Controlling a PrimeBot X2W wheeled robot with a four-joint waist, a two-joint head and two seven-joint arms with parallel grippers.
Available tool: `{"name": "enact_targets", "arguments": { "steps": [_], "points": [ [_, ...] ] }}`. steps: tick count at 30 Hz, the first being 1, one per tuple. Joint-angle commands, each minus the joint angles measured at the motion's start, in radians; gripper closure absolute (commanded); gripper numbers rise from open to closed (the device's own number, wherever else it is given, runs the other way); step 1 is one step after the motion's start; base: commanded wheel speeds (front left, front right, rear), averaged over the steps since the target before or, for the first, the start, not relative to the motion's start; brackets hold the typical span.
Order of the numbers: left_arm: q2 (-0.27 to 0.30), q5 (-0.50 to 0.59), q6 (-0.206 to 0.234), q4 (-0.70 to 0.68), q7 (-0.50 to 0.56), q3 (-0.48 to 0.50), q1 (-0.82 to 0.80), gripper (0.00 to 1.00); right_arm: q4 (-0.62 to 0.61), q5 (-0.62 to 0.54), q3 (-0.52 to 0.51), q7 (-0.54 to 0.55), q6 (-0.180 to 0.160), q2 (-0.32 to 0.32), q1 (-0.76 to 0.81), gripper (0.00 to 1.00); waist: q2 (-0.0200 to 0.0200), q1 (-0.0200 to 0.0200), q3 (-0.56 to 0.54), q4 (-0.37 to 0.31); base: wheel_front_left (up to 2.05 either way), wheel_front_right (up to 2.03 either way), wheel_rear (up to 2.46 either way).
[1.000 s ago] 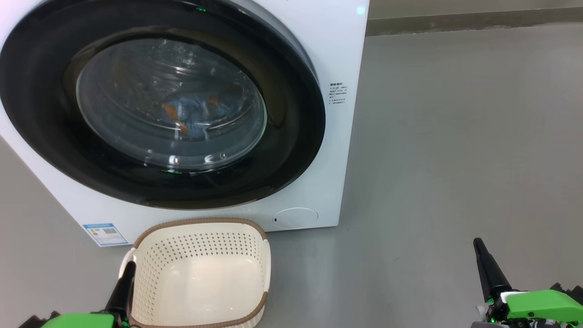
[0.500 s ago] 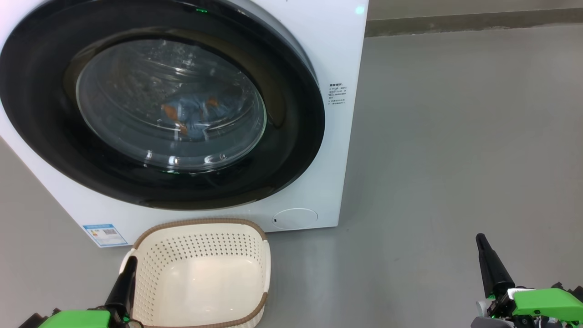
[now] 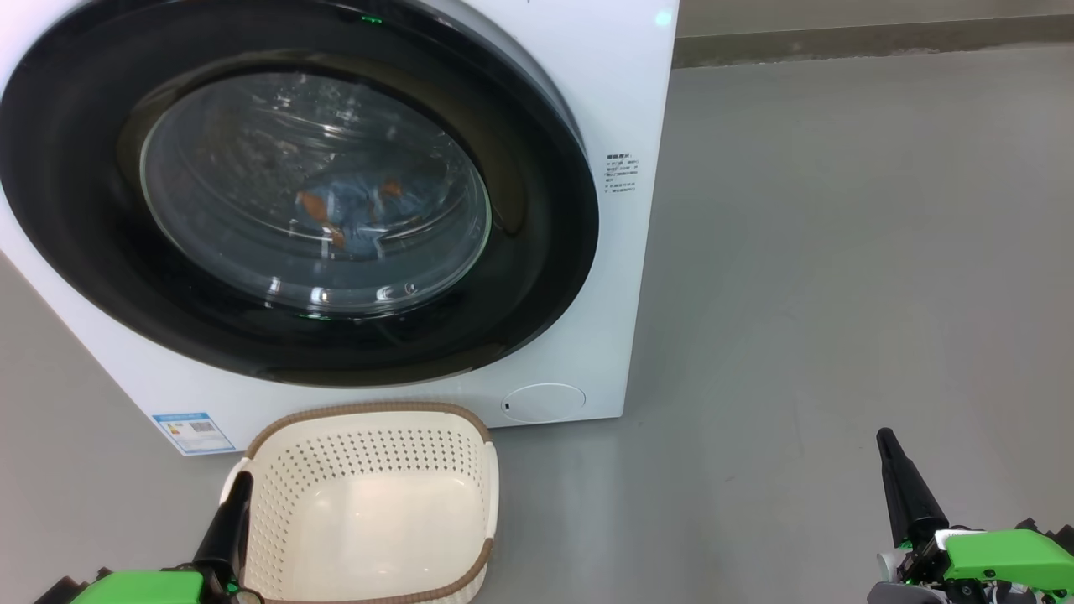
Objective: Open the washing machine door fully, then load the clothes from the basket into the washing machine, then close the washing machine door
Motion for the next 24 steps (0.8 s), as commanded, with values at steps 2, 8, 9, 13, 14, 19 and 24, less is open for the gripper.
{"name": "enact_targets", "arguments": {
  "steps": [2,8,9,13,14,19,24],
  "points": [
    [0.013,-0.007,-0.003,-0.029,0.006,0.035,-0.045,1.0,-0.03,0.003,0.022,0.009,0.002,-0.003,-0.042,1.0,0.0,0.0,0.0,0.0,0.0,0.0,0.0],
    [0.013,-0.007,-0.003,-0.029,0.006,0.035,-0.045,1.0,-0.03,0.003,0.022,0.008,0.002,-0.003,-0.042,1.0,0.0,0.0,0.0,0.0,0.0,0.0,0.0],
    [0.013,-0.007,-0.003,-0.029,0.006,0.035,-0.045,1.0,-0.03,0.003,0.022,0.008,0.002,-0.003,-0.042,1.0,0.0,0.0,0.0,0.0,0.0,0.0,0.0],
    [0.013,-0.007,-0.003,-0.029,0.006,0.035,-0.045,1.0,-0.03,0.003,0.022,0.008,0.002,-0.003,-0.042,1.0,0.0,0.0,0.0,0.0,0.0,0.0,0.0],
    [0.013,-0.007,-0.003,-0.029,0.006,0.035,-0.045,1.0,-0.03,0.003,0.022,0.008,0.002,-0.003,-0.042,1.0,0.0,0.0,0.0,0.0,0.0,0.0,0.0],
    [0.013,-0.007,-0.003,-0.029,0.006,0.035,-0.045,1.0,-0.03,0.003,0.022,0.008,0.002,-0.003,-0.042,1.0,0.0,0.0,0.0,0.0,0.0,0.0,0.0],
    [0.013,-0.007,-0.003,-0.029,0.006,0.036,-0.045,1.0,-0.03,0.003,0.022,0.008,0.002,-0.003,-0.042,1.0,0.0,0.0,0.0,0.0,0.0,0.0,0.0]
  ]
}}
